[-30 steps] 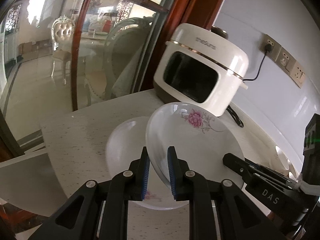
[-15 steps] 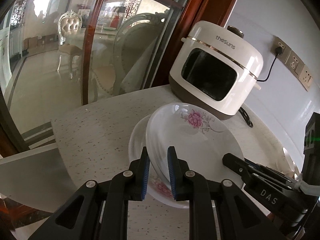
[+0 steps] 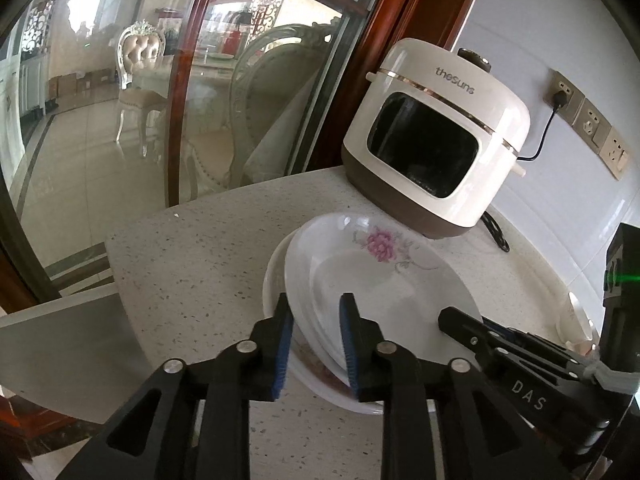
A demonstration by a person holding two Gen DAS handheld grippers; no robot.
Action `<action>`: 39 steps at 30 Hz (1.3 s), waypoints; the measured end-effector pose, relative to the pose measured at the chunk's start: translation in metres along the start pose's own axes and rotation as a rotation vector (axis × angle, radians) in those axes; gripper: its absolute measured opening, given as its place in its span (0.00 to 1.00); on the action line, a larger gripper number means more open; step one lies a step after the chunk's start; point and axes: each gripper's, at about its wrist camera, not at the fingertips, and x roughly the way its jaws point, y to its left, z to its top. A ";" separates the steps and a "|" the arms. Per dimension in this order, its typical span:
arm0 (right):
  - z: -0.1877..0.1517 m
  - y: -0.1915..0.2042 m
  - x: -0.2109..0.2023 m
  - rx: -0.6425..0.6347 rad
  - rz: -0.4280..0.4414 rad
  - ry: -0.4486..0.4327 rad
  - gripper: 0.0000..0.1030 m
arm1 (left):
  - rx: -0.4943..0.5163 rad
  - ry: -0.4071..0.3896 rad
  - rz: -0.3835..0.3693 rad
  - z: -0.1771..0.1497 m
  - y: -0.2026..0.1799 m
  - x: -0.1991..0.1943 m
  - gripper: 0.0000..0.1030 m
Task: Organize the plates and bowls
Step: 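Lower the plate onto the stacked plates and open both grippers, then move both grippers to the white bowls beside the stove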
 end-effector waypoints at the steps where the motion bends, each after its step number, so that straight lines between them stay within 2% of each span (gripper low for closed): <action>1: -0.001 0.000 0.000 -0.001 -0.002 -0.001 0.28 | 0.009 -0.002 0.008 0.000 -0.002 0.000 0.26; 7: -0.003 0.002 0.000 -0.011 -0.009 -0.003 0.28 | 0.030 -0.006 0.027 -0.001 -0.006 -0.001 0.31; 15: -0.005 0.010 0.000 -0.053 -0.039 -0.003 0.27 | 0.101 -0.024 0.118 -0.002 -0.013 -0.003 0.33; 20: -0.005 0.008 0.000 -0.041 -0.035 -0.006 0.26 | 0.102 -0.011 0.114 -0.002 -0.007 0.000 0.34; 23: -0.004 0.007 -0.003 -0.030 -0.022 -0.011 0.27 | 0.116 -0.006 0.116 -0.001 -0.009 0.001 0.39; 24: -0.004 0.006 -0.003 -0.026 -0.024 -0.011 0.27 | 0.115 -0.001 0.114 -0.001 -0.008 0.001 0.43; 26: -0.002 0.005 -0.007 -0.022 -0.025 -0.016 0.29 | 0.117 -0.010 0.123 -0.002 -0.009 0.000 0.58; 27: -0.002 0.004 -0.008 -0.023 -0.028 -0.019 0.35 | 0.114 -0.023 0.135 -0.001 -0.008 -0.002 0.66; 28: -0.002 0.004 -0.010 -0.023 -0.034 -0.024 0.43 | 0.110 -0.033 0.135 -0.001 -0.008 -0.004 0.69; 30: -0.001 0.002 -0.015 -0.017 -0.039 -0.031 0.50 | 0.103 -0.047 0.135 0.001 -0.007 -0.007 0.69; 35: -0.001 -0.006 -0.036 -0.024 -0.075 -0.059 0.55 | 0.092 -0.058 0.115 0.002 -0.006 -0.012 0.70; 39: -0.005 -0.020 -0.061 -0.015 -0.110 -0.095 0.60 | 0.080 -0.110 0.074 0.004 -0.010 -0.025 0.70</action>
